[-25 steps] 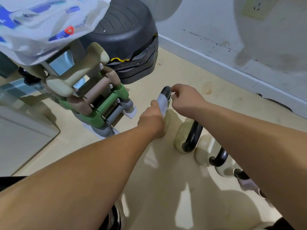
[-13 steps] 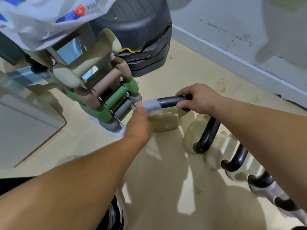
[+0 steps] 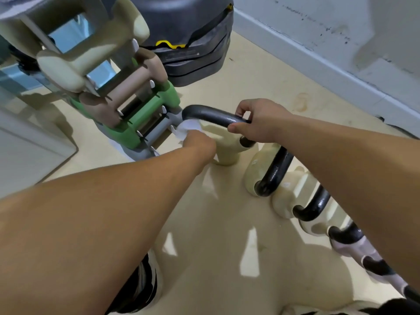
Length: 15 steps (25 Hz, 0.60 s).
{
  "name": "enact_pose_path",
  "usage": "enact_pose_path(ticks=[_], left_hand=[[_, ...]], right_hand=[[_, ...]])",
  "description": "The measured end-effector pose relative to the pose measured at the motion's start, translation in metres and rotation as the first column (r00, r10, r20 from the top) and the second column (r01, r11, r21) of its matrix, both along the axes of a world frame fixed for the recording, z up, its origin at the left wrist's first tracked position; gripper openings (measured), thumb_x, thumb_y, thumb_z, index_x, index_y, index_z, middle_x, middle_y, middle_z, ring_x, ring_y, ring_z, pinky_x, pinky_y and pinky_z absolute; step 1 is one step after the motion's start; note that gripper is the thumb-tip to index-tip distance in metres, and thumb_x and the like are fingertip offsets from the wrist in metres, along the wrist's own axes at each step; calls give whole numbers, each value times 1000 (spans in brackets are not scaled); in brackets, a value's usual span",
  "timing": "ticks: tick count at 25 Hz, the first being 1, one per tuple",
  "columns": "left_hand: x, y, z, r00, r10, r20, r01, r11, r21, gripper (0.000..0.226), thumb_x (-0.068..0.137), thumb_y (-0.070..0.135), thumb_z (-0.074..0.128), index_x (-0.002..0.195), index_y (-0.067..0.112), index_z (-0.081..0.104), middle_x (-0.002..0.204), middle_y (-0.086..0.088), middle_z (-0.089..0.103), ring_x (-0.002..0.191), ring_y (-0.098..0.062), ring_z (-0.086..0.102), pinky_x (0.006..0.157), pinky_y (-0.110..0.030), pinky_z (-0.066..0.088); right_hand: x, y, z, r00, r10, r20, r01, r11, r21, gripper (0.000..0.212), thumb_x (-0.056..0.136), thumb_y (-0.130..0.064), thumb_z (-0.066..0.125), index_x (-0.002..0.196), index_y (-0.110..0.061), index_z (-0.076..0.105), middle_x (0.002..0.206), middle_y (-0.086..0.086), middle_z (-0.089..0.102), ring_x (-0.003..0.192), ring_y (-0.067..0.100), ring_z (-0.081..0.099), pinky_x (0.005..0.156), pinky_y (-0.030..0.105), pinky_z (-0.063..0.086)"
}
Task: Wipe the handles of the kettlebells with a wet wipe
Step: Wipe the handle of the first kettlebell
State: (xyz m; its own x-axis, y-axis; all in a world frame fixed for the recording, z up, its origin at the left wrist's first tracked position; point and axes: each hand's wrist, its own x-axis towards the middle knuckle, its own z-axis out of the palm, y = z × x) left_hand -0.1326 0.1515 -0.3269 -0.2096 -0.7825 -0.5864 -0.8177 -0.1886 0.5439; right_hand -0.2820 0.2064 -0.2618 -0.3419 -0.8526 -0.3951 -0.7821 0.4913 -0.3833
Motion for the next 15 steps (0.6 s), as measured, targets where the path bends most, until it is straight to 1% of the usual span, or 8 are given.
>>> enact_pose_path(ticks=[3, 5, 7, 9, 11, 12, 13, 15], left_hand=[[6, 14, -4, 996, -92, 7, 92, 990, -106, 30, 95, 8, 47, 121, -1, 59, 117, -21, 66, 109, -39, 63, 81, -36, 47], [2, 15, 4, 993, -120, -17, 111, 954, -280, 28, 95, 8, 48, 119, 4, 61, 116, -17, 65, 107, -36, 62, 80, -36, 45], [-1, 3, 10, 961, -266, 72, 272, 873, -405, 30, 96, 6, 48, 121, 9, 63, 125, -12, 61, 114, -31, 60, 85, -35, 46], [-3, -1, 7, 838, -499, 222, 546, 770, -329, 46, 97, 5, 45, 140, 18, 54, 147, -8, 47, 136, -29, 47, 102, -39, 45], [-6, 8, -3, 667, -653, 359, 736, 653, -179, 62, 99, 9, 42, 158, 23, 29, 168, -4, 16, 156, -30, 11, 120, -41, 26], [-8, 15, -10, 624, -693, 362, 774, 612, -162, 66, 99, 10, 42, 160, 25, 22, 170, -1, 6, 157, -31, -2, 124, -42, 19], [-9, 25, -18, 647, -700, 303, 759, 627, -174, 70, 97, 9, 42, 160, 28, 20, 171, 2, 4, 157, -30, -5, 125, -44, 19], [-7, 48, -14, 852, -519, -65, 503, 847, -171, 73, 90, 1, 40, 154, 34, 29, 165, 4, 25, 153, -27, 20, 116, -43, 36]], right_hand=[[8, -2, -2, 996, -39, 76, 40, 999, -11, 34, 85, -55, 70, 98, -25, 59, 91, 3, 65, 91, 28, 62, 77, 34, 49], [10, -1, -2, 993, -64, 101, 65, 998, -11, 32, 86, -54, 70, 96, -26, 59, 87, 1, 61, 90, 27, 60, 72, 32, 46], [9, 1, -4, 989, -93, 112, 96, 995, -23, 30, 86, -56, 69, 96, -29, 59, 82, -3, 58, 86, 25, 59, 69, 30, 42], [8, 3, -7, 990, -94, 109, 99, 994, -45, 31, 86, -58, 68, 96, -30, 60, 79, -5, 56, 84, 24, 59, 68, 30, 40], [9, 3, -10, 992, -71, 104, 78, 995, -66, 32, 86, -59, 68, 95, -29, 60, 78, -7, 55, 83, 23, 58, 68, 30, 41], [7, 3, -12, 992, -66, 103, 74, 994, -79, 33, 85, -59, 67, 94, -28, 60, 77, -7, 55, 82, 23, 58, 69, 30, 41], [6, 4, -13, 992, -68, 102, 77, 993, -90, 34, 85, -60, 68, 93, -28, 60, 76, -8, 54, 82, 23, 57, 70, 30, 42], [6, 3, -12, 992, -67, 103, 78, 992, -100, 34, 84, -60, 68, 91, -28, 60, 75, -10, 52, 80, 22, 56, 71, 30, 43]])
